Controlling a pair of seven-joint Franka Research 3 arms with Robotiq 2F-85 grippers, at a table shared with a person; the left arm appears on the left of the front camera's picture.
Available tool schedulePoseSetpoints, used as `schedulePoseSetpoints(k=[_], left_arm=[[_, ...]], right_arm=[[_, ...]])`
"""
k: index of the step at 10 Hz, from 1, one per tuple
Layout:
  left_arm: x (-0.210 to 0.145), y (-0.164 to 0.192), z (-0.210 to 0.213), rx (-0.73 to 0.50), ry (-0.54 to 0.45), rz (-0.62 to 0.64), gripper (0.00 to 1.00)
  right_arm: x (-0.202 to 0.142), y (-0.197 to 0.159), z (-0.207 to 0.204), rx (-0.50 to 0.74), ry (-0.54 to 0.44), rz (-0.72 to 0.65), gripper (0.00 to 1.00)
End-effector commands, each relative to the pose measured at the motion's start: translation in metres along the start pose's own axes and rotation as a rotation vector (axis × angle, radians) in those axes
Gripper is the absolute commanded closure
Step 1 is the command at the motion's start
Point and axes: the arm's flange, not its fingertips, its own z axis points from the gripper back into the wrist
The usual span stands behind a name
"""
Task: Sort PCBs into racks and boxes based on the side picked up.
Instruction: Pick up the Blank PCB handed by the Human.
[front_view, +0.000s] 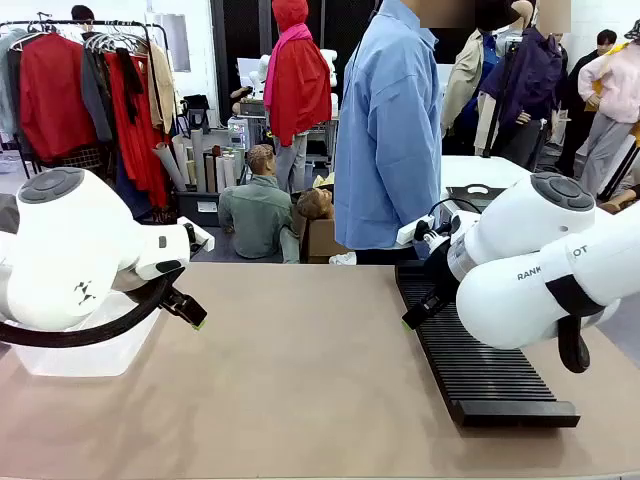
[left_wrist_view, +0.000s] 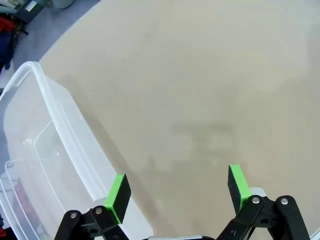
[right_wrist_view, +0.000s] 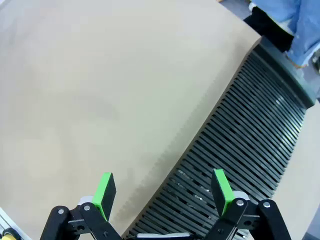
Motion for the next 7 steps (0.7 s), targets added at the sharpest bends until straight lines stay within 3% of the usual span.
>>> schedulePoseSetpoints(k=[1, 7], left_arm=[[0.0000, 0.0000, 0.0001, 0.000, 0.000, 0.000, 0.00], [0.0000, 0.0000, 0.0001, 0.000, 0.000, 0.000, 0.00]], right_arm=[[0.0000, 0.0000, 0.0000, 0.000, 0.000, 0.000, 0.00], [0.0000, 0.0000, 0.0000, 0.000, 0.000, 0.000, 0.00]])
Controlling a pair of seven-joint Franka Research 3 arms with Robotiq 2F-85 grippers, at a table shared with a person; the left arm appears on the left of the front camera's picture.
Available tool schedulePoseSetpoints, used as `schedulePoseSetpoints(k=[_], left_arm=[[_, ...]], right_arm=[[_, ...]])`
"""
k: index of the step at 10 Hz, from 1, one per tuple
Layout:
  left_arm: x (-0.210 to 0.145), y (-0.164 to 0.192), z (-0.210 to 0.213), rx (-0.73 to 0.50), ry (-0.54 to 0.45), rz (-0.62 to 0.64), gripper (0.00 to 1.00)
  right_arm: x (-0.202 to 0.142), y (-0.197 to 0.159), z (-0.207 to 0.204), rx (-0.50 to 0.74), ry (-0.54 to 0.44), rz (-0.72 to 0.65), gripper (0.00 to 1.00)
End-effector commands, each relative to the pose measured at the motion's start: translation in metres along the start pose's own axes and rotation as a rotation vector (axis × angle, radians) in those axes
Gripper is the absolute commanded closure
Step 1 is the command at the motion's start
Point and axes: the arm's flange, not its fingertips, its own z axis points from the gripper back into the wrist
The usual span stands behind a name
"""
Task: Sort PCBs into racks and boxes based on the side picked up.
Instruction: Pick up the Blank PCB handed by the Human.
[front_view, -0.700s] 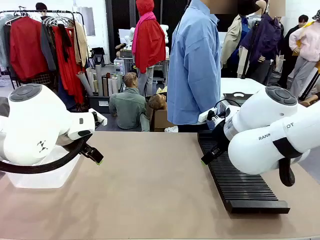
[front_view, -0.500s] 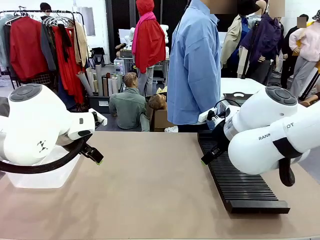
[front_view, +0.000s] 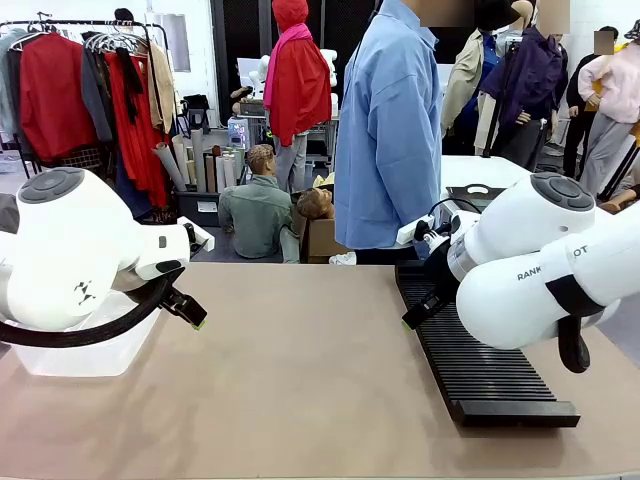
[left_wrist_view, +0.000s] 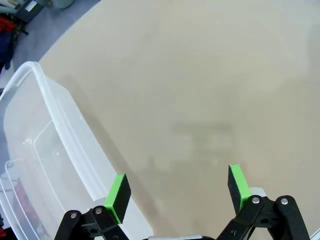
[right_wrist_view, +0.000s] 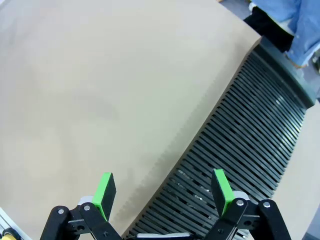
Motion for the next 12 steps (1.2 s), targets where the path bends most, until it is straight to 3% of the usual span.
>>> schedulePoseSetpoints(k=[1, 6, 10, 12], left_arm=[[0.000, 0.000, 0.000, 0.000, 0.000, 0.000, 0.00], [0.000, 0.000, 0.000, 0.000, 0.000, 0.000, 0.00], [0.029, 0.044, 0.007, -0.037, -0.030, 0.089, 0.00], [0.049, 0.066, 0.009, -0.100, 0.003, 0.080, 0.00]], right_arm=[[0.000, 0.000, 0.000, 0.000, 0.000, 0.000, 0.00], [0.000, 0.000, 0.000, 0.000, 0.000, 0.000, 0.00], [0.025, -0.041, 0.034, 0.115, -0.075, -0.020, 0.00], [0.044, -0.066, 0.044, 0.153, -0.031, -0.040, 0.00]])
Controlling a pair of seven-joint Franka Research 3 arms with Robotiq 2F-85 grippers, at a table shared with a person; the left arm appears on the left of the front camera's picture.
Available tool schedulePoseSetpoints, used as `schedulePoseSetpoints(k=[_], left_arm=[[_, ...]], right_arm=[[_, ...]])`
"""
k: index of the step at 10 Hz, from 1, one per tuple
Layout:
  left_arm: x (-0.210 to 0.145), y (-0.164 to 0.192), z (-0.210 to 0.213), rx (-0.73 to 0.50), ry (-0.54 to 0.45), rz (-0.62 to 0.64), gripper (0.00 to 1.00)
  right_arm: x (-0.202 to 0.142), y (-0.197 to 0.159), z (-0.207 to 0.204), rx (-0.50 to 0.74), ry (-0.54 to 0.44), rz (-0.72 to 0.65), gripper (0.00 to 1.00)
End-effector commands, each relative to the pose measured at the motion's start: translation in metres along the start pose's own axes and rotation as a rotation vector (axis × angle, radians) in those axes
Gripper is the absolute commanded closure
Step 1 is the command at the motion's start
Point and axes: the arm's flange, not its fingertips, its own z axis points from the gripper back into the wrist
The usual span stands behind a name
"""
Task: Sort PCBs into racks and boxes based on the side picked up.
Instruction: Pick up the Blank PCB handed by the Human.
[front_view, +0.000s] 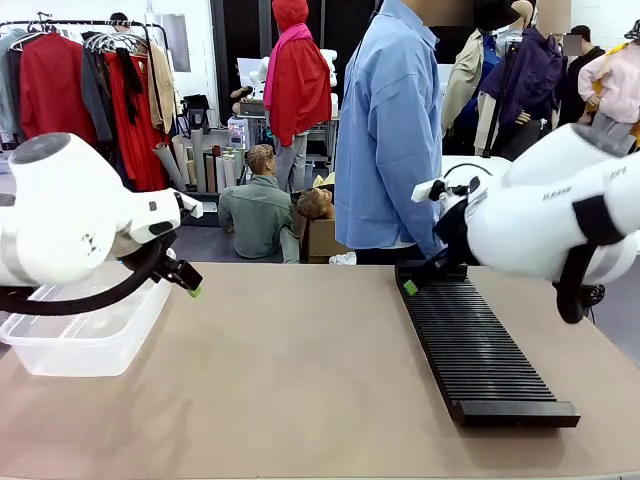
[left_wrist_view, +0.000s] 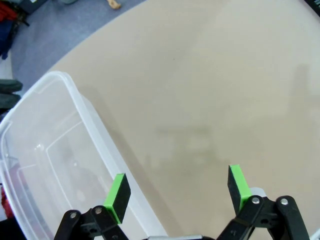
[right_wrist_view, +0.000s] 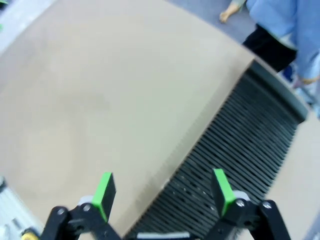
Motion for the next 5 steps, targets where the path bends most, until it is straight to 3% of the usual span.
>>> schedulePoseSetpoints(k=[1, 3, 5], left_arm=[[0.024, 0.030, 0.000, -0.110, 0.056, -0.023, 0.00], [0.050, 0.056, 0.000, -0.169, 0.129, -0.006, 0.00], [0.057, 0.080, 0.002, -0.296, 0.125, 0.025, 0.00]], right_arm=[[0.021, -0.033, 0.007, 0.095, 0.043, 0.015, 0.00], [0.040, -0.061, 0.017, 0.153, 0.087, -0.019, 0.00], [0.037, -0.087, 0.021, 0.265, 0.080, -0.095, 0.00]])
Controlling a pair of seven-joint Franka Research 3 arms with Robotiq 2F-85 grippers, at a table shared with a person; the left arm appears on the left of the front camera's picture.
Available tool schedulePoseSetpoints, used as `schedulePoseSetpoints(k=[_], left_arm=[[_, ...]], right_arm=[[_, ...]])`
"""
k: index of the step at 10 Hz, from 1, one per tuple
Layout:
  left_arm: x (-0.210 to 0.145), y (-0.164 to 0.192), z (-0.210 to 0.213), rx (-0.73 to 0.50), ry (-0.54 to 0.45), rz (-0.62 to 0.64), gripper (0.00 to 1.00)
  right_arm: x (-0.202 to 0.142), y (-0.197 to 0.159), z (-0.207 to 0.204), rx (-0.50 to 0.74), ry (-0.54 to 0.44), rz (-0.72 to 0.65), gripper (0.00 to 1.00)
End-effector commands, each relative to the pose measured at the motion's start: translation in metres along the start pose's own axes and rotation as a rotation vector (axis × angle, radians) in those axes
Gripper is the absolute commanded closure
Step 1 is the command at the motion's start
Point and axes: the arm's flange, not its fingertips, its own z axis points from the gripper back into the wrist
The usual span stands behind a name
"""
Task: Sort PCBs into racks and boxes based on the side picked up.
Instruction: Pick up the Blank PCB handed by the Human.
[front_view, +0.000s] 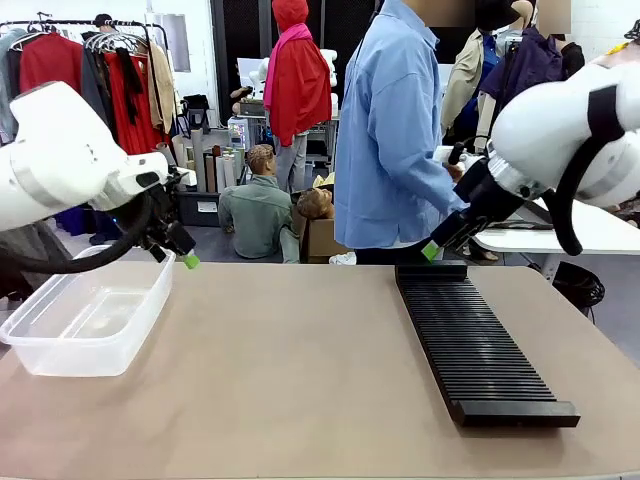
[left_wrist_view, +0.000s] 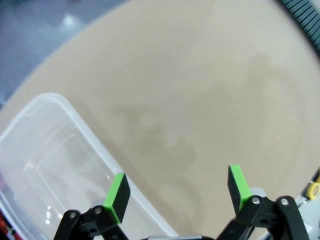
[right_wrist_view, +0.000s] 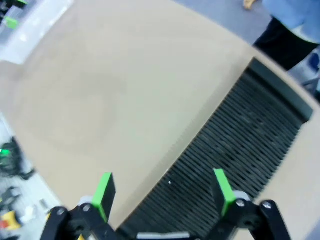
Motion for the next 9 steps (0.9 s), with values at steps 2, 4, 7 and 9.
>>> schedulePoseSetpoints(k=[2, 4, 7, 9], left_arm=[[-0.011, 0.037, 0.013, -0.154, -0.044, 0.049, 0.00], [-0.029, 0.059, 0.036, -0.250, -0.151, 0.103, 0.00], [-0.051, 0.093, 0.067, -0.336, -0.253, 0.205, 0.00], [-0.063, 0.115, 0.088, -0.374, -0.295, 0.236, 0.00]], right_arm=[[-0.018, -0.039, 0.011, 0.211, -0.049, -0.174, 0.00], [-0.038, -0.056, 0.027, 0.325, -0.104, -0.280, 0.00], [-0.069, -0.083, 0.050, 0.473, -0.179, -0.360, 0.00], [-0.094, -0.099, 0.068, 0.526, -0.256, -0.370, 0.00]])
